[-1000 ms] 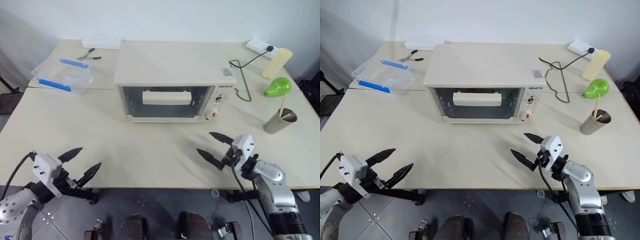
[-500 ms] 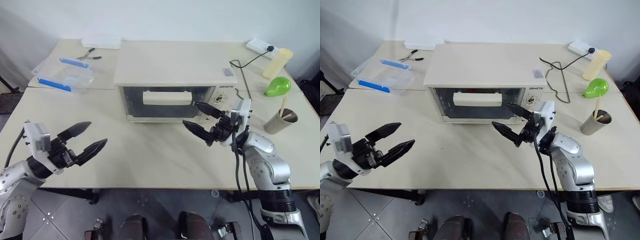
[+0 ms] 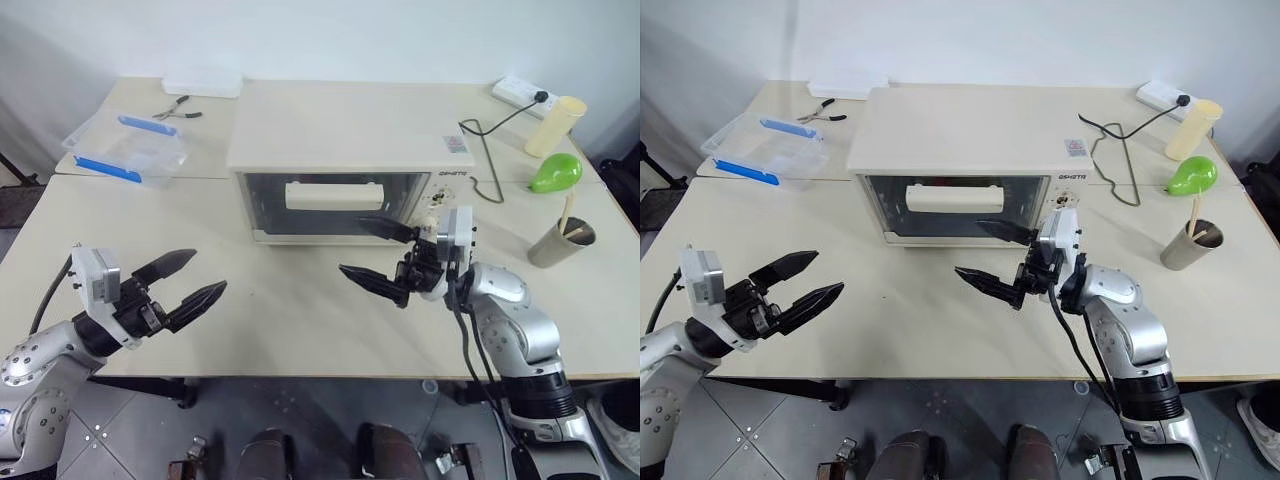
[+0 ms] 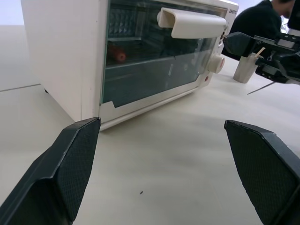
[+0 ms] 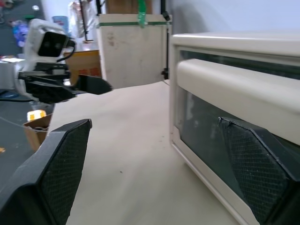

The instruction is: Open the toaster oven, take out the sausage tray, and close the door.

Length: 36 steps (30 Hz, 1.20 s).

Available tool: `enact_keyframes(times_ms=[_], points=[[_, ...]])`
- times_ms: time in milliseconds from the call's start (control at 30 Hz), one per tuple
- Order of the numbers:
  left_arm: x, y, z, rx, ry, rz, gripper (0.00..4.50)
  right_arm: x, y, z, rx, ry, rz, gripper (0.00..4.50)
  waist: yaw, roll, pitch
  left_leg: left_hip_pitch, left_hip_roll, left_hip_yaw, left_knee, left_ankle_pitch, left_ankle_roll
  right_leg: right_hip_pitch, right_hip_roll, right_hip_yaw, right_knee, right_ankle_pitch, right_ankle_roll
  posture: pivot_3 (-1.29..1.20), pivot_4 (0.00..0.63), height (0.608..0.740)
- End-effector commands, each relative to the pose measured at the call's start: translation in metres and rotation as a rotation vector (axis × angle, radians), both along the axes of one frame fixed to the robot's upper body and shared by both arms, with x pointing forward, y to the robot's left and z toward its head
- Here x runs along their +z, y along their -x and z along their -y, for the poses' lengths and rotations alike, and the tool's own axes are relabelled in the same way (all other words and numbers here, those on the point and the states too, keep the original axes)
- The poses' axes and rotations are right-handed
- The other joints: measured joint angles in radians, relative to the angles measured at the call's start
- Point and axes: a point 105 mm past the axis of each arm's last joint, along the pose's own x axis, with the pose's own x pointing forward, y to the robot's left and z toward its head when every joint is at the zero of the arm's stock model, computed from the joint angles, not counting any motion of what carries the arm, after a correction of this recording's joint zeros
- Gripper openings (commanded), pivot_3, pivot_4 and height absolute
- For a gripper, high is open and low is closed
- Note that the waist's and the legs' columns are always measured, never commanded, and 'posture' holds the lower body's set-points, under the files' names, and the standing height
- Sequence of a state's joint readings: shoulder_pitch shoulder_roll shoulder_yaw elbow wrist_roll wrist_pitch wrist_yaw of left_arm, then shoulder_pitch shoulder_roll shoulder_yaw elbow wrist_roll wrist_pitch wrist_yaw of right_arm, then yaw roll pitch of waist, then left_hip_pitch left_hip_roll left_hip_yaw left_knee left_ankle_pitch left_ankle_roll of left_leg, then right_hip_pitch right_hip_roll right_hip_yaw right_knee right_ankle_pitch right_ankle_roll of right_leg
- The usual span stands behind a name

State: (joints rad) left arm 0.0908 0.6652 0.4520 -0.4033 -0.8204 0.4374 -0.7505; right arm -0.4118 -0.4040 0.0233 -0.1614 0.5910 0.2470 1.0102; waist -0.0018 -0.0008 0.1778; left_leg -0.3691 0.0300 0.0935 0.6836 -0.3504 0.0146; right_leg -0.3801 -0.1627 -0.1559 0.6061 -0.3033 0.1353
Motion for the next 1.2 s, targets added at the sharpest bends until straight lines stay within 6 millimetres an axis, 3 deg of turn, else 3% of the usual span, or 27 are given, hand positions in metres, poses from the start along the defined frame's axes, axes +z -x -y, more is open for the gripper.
enact_keyframes(times_ms=[33, 100, 200, 367, 500, 633, 967, 1100, 1200], points=[[0.001, 0.001, -0.001, 0.000, 0.008, 0.009, 4.49, 0.005, 0.011, 0.001, 0.034, 0.031, 0.011, 4.50, 0.000, 0.000, 0.000, 0.000, 0.000, 0.000, 0.000, 0.000, 0.000, 0.000, 0.000, 0.000, 0.000, 0.000, 0.000, 0.00, 0.150, 0.740], [0.001, 0.001, -0.001, -0.001, 0.009, 0.007, 4.49, 0.001, 0.012, 0.004, 0.028, 0.047, -0.015, 4.50, 0.001, 0.000, 0.000, 0.000, 0.000, 0.000, 0.000, 0.000, 0.000, 0.000, 0.000, 0.000, 0.000, 0.000, 0.000, 0.00, 0.150, 0.740], [-0.002, 0.002, 0.002, -0.022, 0.006, 0.002, 4.49, 0.000, -0.010, 0.016, -0.121, 0.018, -0.050, 4.50, 0.000, 0.000, 0.000, 0.000, 0.000, 0.000, 0.000, 0.000, 0.000, 0.000, 0.000, 0.000, 0.000, 0.000, 0.000, 0.00, 0.150, 0.740], [-0.001, 0.003, 0.005, -0.046, 0.002, 0.015, 4.49, 0.019, -0.026, 0.019, -0.196, -0.062, 0.013, 4.50, -0.003, 0.000, 0.000, 0.000, 0.000, 0.002, 0.000, 0.000, 0.000, -0.002, 0.000, 0.001, 0.001, 0.000, 0.000, 0.00, 0.150, 0.740], [0.006, 0.002, 0.009, -0.064, 0.028, 0.058, 4.49, 0.027, -0.020, 0.012, -0.143, -0.070, 0.100, 4.50, -0.002, 0.000, 0.000, -0.001, 0.000, 0.002, 0.000, 0.000, -0.001, -0.003, 0.000, 0.000, 0.002, 0.000, 0.000, 0.00, 0.150, 0.740], [0.017, 0.003, 0.012, -0.075, 0.074, 0.097, 4.49, 0.020, -0.006, 0.002, -0.059, -0.029, 0.091, 4.50, -0.002, 0.000, 0.000, -0.002, 0.000, 0.002, 0.000, 0.000, -0.001, -0.004, 0.000, 0.000, 0.001, 0.000, 0.000, 0.00, 0.150, 0.740], [0.034, 0.002, 0.016, -0.088, 0.137, 0.127, 4.49, 0.013, 0.006, 0.004, -0.011, 0.055, 0.109, 4.50, -0.001, 0.000, 0.000, -0.002, 0.001, 0.002, 0.000, 0.000, -0.001, -0.004, 0.000, 0.000, 0.001, 0.000, 0.000, 0.00, 0.150, 0.740], [0.054, -0.015, 0.001, -0.037, 0.261, 0.092, 4.49, -0.003, 0.011, 0.012, -0.012, 0.191, 0.230, 4.50, 0.003, 0.000, 0.000, -0.002, 0.000, 0.001, 0.000, 0.000, -0.001, -0.003, 0.000, 0.000, 0.001, 0.000, 0.000, 0.00, 0.150, 0.740], [0.060, -0.024, 0.001, -0.037, 0.259, 0.123, 4.49, -0.008, 0.009, 0.014, -0.015, 0.208, 0.255, 4.50, -0.001, 0.000, 0.000, -0.001, 0.000, 0.001, 0.000, 0.000, -0.001, -0.003, 0.000, 0.000, 0.002, 0.000, 0.000, 0.00, 0.150, 0.740]])
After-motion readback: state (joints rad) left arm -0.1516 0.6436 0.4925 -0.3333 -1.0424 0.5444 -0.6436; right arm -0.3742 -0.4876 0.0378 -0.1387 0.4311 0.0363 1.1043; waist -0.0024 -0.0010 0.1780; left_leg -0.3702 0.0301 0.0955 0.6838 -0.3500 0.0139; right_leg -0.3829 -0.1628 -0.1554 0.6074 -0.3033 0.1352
